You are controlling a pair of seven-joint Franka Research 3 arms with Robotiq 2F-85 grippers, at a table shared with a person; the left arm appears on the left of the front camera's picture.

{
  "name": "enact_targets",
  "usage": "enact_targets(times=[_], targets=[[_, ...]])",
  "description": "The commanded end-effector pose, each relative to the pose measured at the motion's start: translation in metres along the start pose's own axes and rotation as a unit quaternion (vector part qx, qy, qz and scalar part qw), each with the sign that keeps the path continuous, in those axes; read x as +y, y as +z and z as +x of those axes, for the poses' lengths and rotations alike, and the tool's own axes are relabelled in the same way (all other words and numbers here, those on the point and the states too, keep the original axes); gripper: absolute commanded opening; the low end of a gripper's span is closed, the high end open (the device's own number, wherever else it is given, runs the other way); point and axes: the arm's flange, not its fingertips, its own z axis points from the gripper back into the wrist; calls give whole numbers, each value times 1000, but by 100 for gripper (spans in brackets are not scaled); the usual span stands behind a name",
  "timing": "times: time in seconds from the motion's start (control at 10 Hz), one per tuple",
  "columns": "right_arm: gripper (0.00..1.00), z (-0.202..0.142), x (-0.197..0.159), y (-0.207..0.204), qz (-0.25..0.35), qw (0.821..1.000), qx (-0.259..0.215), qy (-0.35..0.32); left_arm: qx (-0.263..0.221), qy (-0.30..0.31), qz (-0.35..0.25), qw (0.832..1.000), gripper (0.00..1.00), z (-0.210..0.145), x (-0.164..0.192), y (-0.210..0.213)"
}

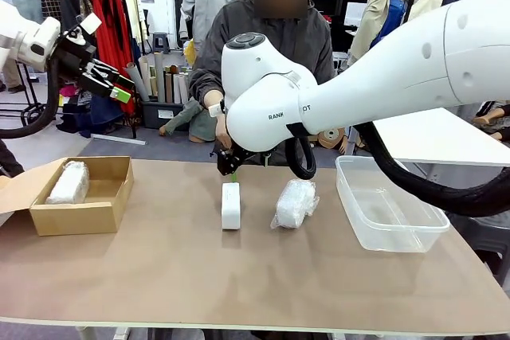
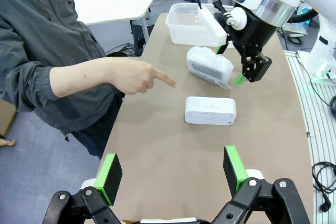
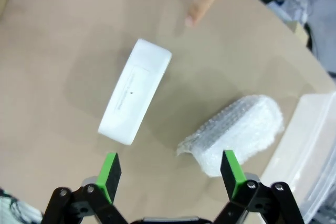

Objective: Separate and place wrapped and unwrapped clocks.
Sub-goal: Pick up the Digital clock indicated by the person.

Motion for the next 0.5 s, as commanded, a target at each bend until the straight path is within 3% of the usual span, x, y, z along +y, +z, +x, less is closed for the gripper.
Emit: enact_targets(times=[0.0, 0.3, 0.4], targets=[[100, 0, 16, -9, -49, 990, -27, -131, -6, 1, 3, 1000, 100, 1, 1, 1], [100, 2, 37, -12, -76, 961, -42, -263, -6, 1, 3, 1000, 100, 1, 1, 1], [100, 0, 42, -20, -65, 957, -24, -282, -6, 1, 3, 1000, 100, 1, 1, 1]])
